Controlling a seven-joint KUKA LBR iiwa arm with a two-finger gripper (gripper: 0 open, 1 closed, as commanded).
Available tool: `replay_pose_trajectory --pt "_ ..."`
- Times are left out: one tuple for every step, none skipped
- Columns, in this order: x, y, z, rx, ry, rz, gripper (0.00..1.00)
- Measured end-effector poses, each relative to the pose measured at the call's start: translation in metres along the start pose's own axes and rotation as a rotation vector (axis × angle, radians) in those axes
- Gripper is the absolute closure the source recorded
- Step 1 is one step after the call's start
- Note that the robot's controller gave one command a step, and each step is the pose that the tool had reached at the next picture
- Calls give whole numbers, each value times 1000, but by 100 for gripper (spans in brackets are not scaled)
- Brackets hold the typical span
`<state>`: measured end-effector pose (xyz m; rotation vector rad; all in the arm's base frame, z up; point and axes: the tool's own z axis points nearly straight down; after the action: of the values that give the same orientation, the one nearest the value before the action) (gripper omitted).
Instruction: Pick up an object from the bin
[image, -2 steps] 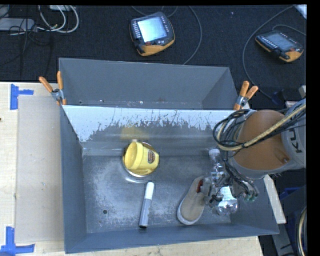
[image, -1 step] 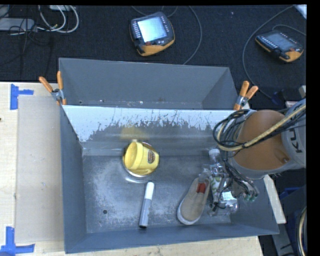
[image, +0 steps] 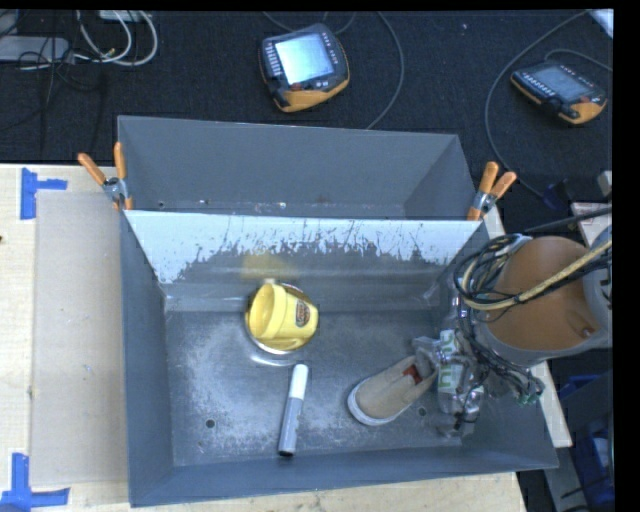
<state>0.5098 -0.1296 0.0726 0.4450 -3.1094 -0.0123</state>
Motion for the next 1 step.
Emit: replay_pose_trajectory --pt "0 96 -13 3 -12 -355 0"
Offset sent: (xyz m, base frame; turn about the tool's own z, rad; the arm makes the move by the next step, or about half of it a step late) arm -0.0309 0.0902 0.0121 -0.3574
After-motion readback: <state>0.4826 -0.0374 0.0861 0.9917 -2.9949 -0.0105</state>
